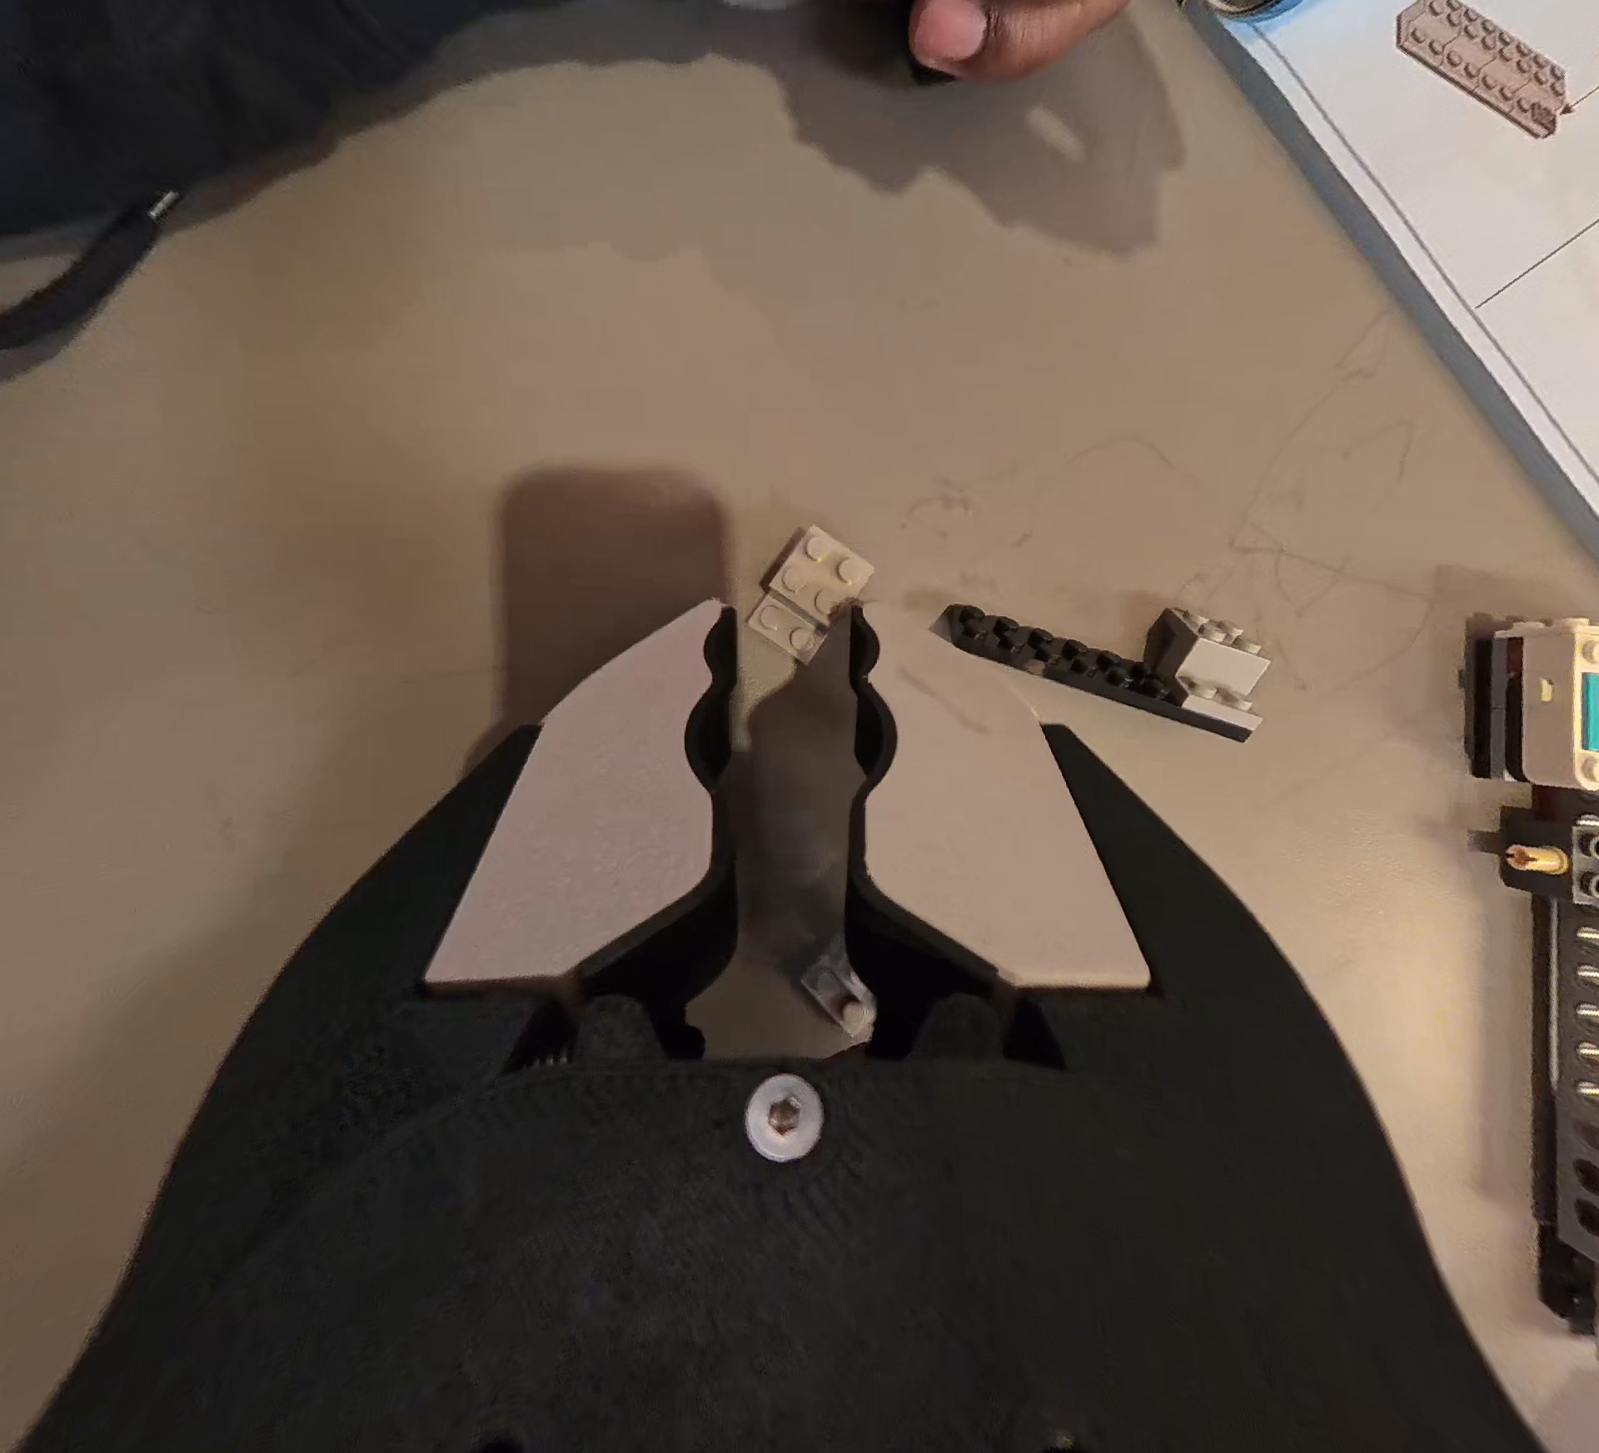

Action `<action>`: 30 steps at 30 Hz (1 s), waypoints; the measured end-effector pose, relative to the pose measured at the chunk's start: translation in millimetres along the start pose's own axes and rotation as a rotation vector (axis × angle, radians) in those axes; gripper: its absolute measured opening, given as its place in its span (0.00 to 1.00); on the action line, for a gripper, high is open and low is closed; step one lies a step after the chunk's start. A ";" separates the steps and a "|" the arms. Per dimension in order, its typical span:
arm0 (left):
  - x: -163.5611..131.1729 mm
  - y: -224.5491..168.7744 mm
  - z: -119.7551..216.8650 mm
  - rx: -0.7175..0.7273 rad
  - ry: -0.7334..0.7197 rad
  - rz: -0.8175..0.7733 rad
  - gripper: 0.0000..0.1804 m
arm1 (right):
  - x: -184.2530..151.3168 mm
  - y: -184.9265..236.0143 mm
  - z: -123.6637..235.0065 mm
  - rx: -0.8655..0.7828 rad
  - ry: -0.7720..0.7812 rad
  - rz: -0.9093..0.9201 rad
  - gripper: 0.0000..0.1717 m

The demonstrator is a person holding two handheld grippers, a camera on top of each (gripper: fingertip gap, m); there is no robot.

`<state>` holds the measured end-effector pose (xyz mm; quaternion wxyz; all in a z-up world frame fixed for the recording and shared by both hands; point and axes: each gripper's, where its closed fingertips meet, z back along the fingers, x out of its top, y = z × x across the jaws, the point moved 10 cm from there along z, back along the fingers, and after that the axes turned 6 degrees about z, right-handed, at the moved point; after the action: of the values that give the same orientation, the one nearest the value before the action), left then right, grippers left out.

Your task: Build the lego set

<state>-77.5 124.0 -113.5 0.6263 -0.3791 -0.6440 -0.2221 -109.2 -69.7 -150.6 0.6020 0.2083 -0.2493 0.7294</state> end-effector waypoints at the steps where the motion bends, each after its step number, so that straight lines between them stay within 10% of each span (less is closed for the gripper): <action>1: 0.1 -0.1 0.3 0.000 0.000 0.001 0.00 | 0.4 0.0 1.5 -0.002 -0.003 -0.022 0.15; 14: -5.2 -5.4 -6.0 -0.075 0.101 0.047 0.00 | 4.9 10.2 -2.3 -0.157 0.016 -0.182 0.10; 30: -29.3 -15.6 -15.9 -0.355 0.462 0.537 0.08 | 23.5 -14.0 33.6 -0.450 -0.146 -0.053 0.10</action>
<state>-81.4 96.2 -137.3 0.7151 -0.5766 -0.3157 -0.2377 -99.8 -70.0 -108.3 0.6327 0.1274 -0.4428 0.6223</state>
